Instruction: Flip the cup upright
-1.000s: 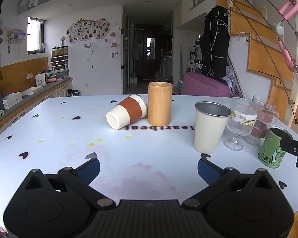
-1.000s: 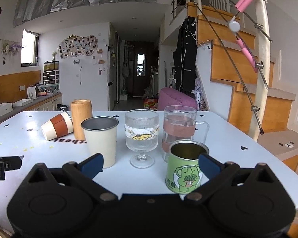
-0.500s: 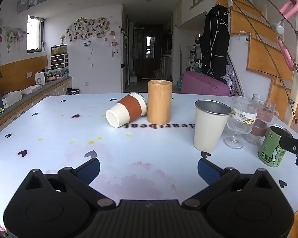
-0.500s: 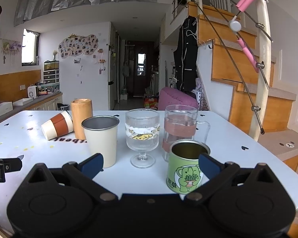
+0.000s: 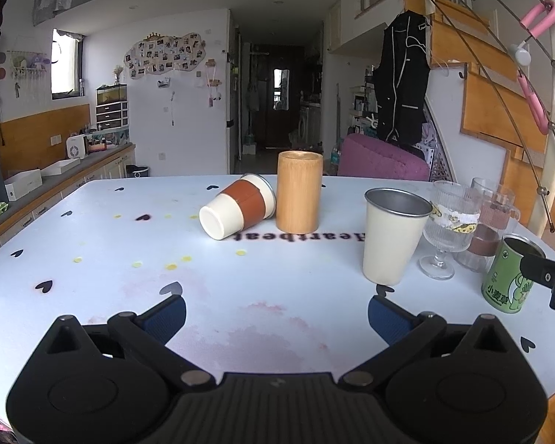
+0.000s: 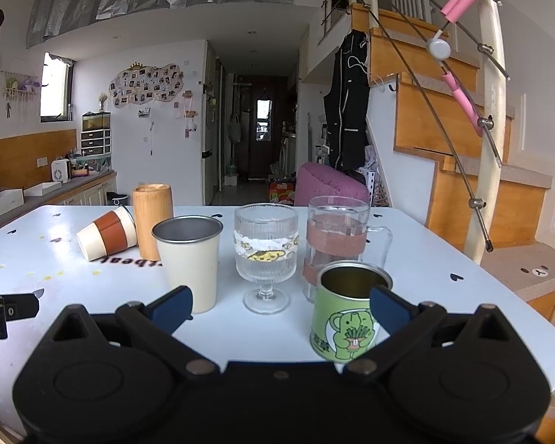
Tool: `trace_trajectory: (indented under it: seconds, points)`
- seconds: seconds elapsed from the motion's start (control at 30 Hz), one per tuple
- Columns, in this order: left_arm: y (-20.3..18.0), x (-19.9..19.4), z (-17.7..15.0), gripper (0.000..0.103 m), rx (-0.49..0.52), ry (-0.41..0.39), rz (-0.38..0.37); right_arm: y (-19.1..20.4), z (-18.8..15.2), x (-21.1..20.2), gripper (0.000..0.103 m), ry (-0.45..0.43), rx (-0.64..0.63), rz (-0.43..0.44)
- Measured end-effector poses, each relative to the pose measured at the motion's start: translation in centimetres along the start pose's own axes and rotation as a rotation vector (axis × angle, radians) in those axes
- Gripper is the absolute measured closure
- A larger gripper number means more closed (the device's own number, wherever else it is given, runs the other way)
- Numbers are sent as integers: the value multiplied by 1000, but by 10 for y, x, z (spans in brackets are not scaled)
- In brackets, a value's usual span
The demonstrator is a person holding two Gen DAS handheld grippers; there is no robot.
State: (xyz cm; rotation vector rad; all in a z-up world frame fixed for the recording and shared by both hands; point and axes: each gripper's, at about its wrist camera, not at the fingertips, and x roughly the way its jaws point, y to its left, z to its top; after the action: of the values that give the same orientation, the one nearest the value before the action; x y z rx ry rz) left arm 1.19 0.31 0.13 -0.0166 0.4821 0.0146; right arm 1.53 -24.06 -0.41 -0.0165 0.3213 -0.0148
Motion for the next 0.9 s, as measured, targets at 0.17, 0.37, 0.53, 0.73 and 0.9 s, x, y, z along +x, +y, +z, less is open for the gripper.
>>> trace_trajectory:
  seconds: [0.17, 0.37, 0.53, 0.73, 0.9]
  points:
    - [0, -1, 1, 0, 0, -6, 0, 1, 2, 0, 0, -5, -1, 1]
    - [1, -2, 2, 0, -1, -11, -1, 0, 3, -1, 0, -13, -2, -1]
    - [1, -3, 3, 0, -3, -17, -1, 1, 3, -3, 0, -19, -3, -2]
    - [1, -4, 3, 0, -3, -18, -3, 2, 3, -4, 0, -20, -5, -2]
    - [0, -4, 3, 0, -3, -18, -4, 2, 3, -4, 0, -20, -4, -2]
